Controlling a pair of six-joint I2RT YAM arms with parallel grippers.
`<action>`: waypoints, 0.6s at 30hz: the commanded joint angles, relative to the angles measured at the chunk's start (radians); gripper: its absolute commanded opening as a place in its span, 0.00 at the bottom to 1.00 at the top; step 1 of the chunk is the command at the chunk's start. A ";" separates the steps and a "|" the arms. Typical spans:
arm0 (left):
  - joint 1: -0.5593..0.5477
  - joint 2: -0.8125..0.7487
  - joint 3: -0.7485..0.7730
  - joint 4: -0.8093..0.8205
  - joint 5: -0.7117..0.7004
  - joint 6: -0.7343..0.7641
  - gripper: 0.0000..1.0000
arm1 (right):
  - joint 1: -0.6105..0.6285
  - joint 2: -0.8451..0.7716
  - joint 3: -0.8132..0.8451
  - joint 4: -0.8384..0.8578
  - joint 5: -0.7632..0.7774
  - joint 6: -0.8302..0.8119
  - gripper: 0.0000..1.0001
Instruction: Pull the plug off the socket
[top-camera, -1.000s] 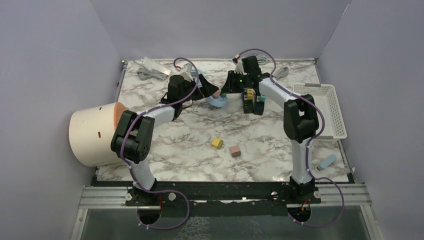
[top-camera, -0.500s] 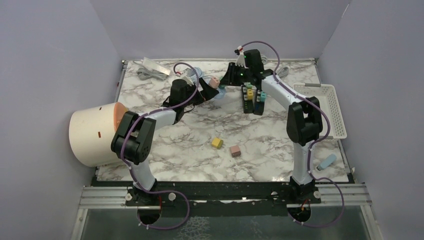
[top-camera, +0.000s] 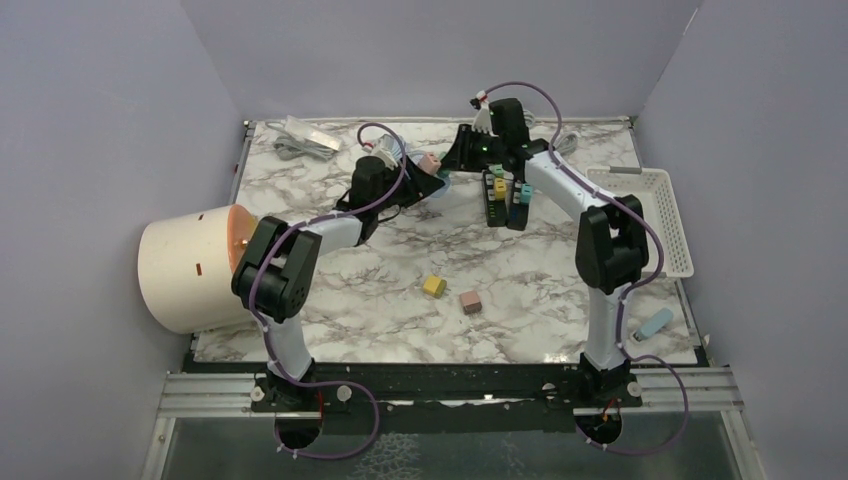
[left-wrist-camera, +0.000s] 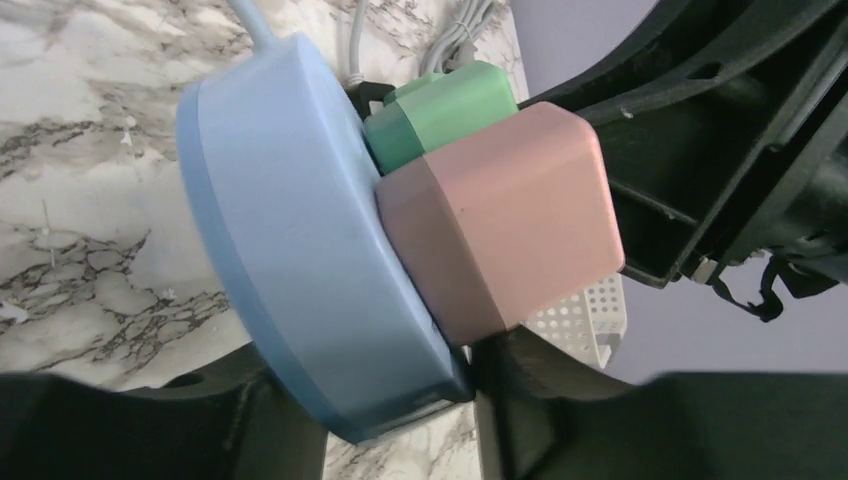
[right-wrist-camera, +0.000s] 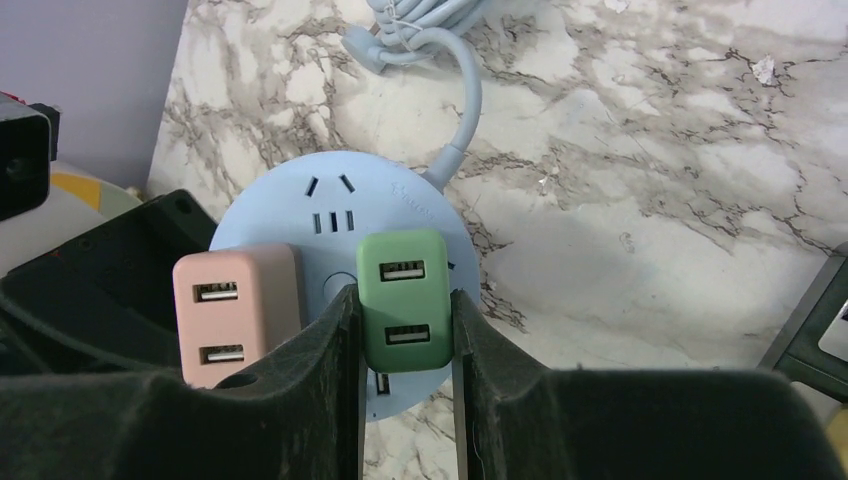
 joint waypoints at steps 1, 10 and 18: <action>0.000 0.024 0.019 0.042 -0.030 -0.026 0.20 | 0.001 -0.117 0.010 0.097 -0.041 0.023 0.01; 0.017 0.060 0.000 0.044 -0.123 -0.023 0.00 | 0.001 -0.214 0.040 0.033 0.032 -0.039 0.01; 0.047 0.144 0.054 -0.008 -0.221 -0.056 0.00 | 0.055 -0.431 -0.075 0.092 0.442 -0.136 0.01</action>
